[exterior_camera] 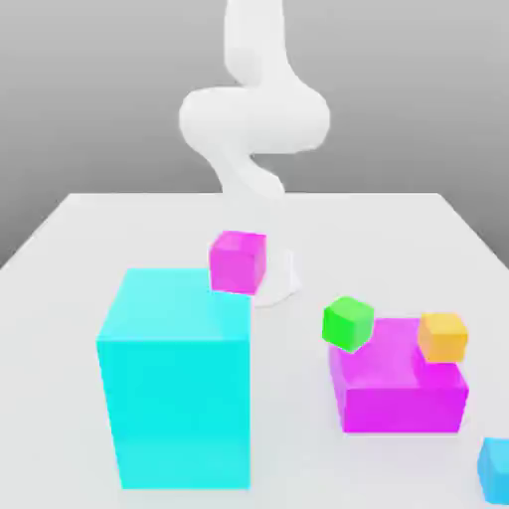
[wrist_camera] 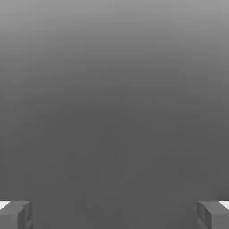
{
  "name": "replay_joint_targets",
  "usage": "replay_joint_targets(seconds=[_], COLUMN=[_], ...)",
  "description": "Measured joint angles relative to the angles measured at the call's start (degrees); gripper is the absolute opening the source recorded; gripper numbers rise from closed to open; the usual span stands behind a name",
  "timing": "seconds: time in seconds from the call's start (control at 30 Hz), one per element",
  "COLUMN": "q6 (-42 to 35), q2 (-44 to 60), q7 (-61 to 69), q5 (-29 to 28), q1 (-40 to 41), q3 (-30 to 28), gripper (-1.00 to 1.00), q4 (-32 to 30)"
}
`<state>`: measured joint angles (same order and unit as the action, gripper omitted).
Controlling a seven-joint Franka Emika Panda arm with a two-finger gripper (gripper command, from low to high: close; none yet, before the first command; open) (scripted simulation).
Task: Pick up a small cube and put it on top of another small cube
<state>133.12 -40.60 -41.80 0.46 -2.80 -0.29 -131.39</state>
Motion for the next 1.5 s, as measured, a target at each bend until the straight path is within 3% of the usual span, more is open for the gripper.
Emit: replay_joint_targets(seconds=[0.6, 0.97, 1.13, 1.17, 1.37, 1.5], q6=[9.6, 15.5, 22.2, 23.0, 23.3, 18.7], q2=[37.7, 60.7, 71.1, 72.1, 72.6, 66.8], q7=[28.5, 39.9, 39.7, 39.6, 39.6, 40.4], q5=[2.6, -4.4, -7.4, -7.6, -7.6, -6.5], q1=[-15.5, -22.1, -24.1, -24.2, -24.3, -23.5], q3=[3.5, 7.1, 6.0, 5.8, 5.7, 6.8], gripper=[0.0, 0.0, 0.0, -1.0, -1.0, -1.0], q4=[2.8, 4.5, 6.3, 6.6, 6.7, 5.4])
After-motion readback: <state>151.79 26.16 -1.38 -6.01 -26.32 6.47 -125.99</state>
